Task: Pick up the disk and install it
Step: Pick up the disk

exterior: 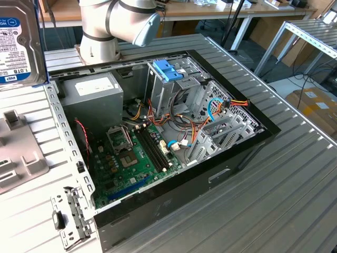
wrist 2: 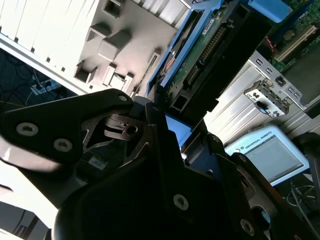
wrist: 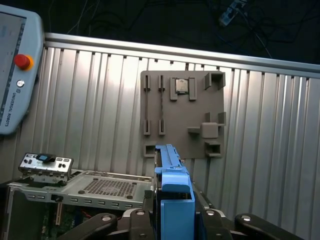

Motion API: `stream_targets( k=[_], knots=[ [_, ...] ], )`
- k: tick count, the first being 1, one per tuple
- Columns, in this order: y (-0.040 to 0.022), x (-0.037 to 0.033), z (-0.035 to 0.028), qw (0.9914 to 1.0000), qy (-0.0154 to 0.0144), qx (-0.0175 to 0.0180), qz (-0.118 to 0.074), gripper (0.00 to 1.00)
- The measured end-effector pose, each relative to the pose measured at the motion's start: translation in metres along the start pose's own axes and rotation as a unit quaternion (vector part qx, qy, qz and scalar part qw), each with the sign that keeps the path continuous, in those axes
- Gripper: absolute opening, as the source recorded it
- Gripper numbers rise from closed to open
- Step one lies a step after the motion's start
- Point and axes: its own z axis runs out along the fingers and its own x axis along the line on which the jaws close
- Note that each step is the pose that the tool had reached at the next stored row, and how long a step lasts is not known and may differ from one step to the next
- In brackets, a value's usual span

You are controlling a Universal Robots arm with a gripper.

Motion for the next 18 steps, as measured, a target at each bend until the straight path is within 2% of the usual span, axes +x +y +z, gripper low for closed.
stream_targets(
  k=[18],
  knots=[
    [-0.0065, 0.0075, 0.0005, 1.0, 0.0, 0.0001, 0.0, 0.37]
  ],
)
